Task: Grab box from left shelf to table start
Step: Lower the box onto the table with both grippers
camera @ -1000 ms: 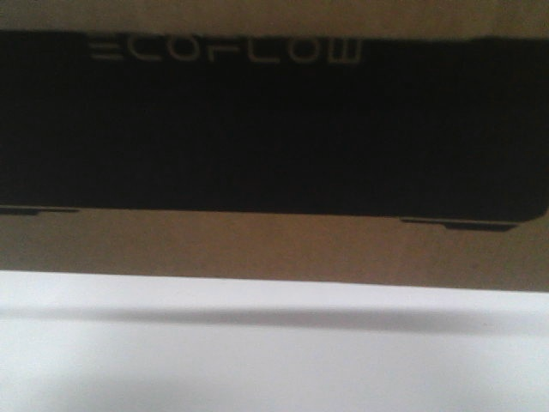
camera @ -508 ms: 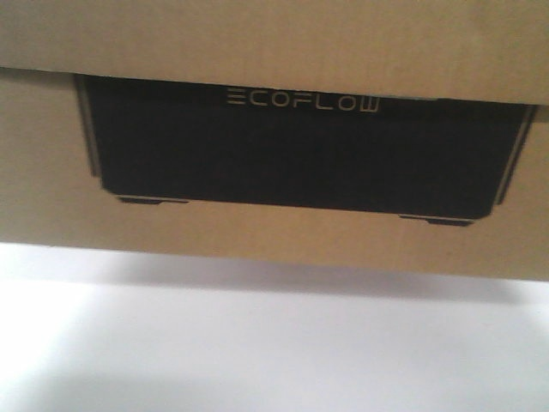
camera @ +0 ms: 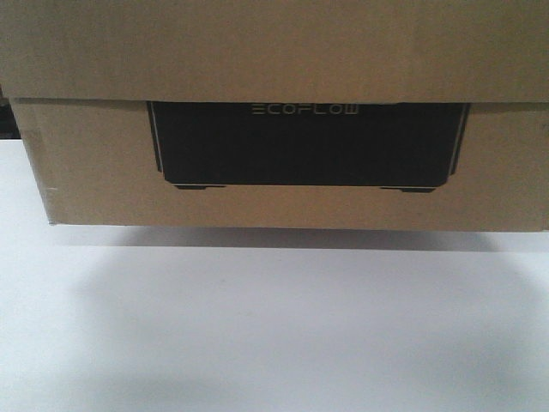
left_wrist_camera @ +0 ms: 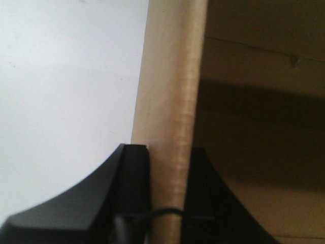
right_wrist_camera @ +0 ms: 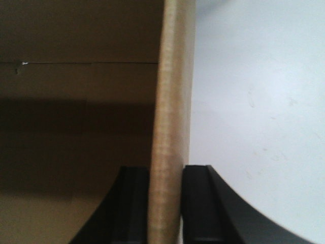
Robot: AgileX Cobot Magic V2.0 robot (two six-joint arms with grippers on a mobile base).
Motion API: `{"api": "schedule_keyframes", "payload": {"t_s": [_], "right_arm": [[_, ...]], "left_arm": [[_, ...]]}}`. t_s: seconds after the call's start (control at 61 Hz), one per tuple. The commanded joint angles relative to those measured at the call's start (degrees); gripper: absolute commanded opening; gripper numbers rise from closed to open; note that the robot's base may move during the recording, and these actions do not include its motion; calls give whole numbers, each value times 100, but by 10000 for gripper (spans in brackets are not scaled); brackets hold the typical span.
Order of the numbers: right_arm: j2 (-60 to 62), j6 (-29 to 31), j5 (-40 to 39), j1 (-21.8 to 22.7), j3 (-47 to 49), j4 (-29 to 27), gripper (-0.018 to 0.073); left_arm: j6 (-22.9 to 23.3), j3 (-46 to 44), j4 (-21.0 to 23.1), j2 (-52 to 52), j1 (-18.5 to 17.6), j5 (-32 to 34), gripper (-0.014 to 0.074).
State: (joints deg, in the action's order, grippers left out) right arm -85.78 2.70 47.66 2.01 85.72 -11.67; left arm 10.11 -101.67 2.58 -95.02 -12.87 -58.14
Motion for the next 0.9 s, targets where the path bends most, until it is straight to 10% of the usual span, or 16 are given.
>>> {"api": "schedule_keyframes", "payload": {"t_s": [0.0, 0.164, 0.885], "right_arm": [[141, 229, -799, -84, 302, -297, 26], [-2, 229, -1026, -205, 302, -219, 26], [-76, 229, -1271, -174, 302, 28, 29]], "left_arm": [[-76, -268, 746, 273, 263, 603, -87], [-722, -268, 1112, 273, 400, 728, -87], [-1065, -268, 1604, 239, 400, 941, -83]]}}
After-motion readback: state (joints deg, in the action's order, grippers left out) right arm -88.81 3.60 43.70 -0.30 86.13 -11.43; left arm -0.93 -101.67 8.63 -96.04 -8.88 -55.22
